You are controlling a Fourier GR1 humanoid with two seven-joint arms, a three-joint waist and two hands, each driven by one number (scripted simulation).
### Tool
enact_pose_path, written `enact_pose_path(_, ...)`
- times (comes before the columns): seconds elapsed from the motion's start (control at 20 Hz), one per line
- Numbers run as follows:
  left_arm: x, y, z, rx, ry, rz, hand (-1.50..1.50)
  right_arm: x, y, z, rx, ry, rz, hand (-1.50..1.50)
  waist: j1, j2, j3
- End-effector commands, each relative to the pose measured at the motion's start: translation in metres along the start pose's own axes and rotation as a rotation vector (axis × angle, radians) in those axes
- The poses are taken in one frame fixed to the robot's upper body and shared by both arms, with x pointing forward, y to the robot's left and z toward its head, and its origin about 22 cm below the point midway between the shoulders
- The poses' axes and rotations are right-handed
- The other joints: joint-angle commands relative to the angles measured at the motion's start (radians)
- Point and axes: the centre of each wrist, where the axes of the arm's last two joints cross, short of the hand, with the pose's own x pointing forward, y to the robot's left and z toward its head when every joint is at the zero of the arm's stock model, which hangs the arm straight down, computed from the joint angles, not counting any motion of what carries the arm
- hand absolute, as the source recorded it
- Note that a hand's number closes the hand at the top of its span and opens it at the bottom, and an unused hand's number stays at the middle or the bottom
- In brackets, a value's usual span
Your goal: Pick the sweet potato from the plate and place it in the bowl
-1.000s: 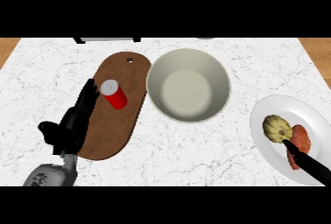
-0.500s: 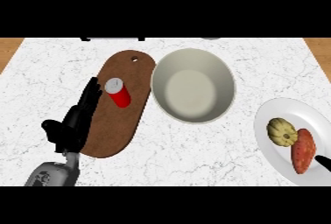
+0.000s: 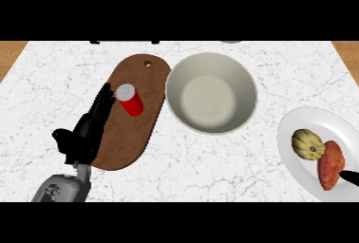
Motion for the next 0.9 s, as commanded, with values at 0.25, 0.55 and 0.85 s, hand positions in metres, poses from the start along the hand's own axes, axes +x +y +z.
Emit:
enact_pose_path(0.25, -0.005, -0.002, 0.001, 0.012, 0.025, 0.009, 0.00, -0.022, 0.024, -0.012, 0.104, 0.081, 0.005, -1.50, -0.002, -0.001, 0.001)
enact_pose_path(0.55, 0.002, -0.006, -0.009, 0.010, -0.014, 0.009, 0.00, -0.030, 0.017, 0.002, 0.091, 0.002, -0.042, -1.50, -0.006, -0.001, 0.001)
enact_pose_path(0.85, 0.004, 0.010, 0.008, 0.016, -0.004, -0.009, 0.00, -0.046, 0.014, 0.012, 0.096, -0.019, -0.142, -1.50, -0.004, -0.002, 0.001)
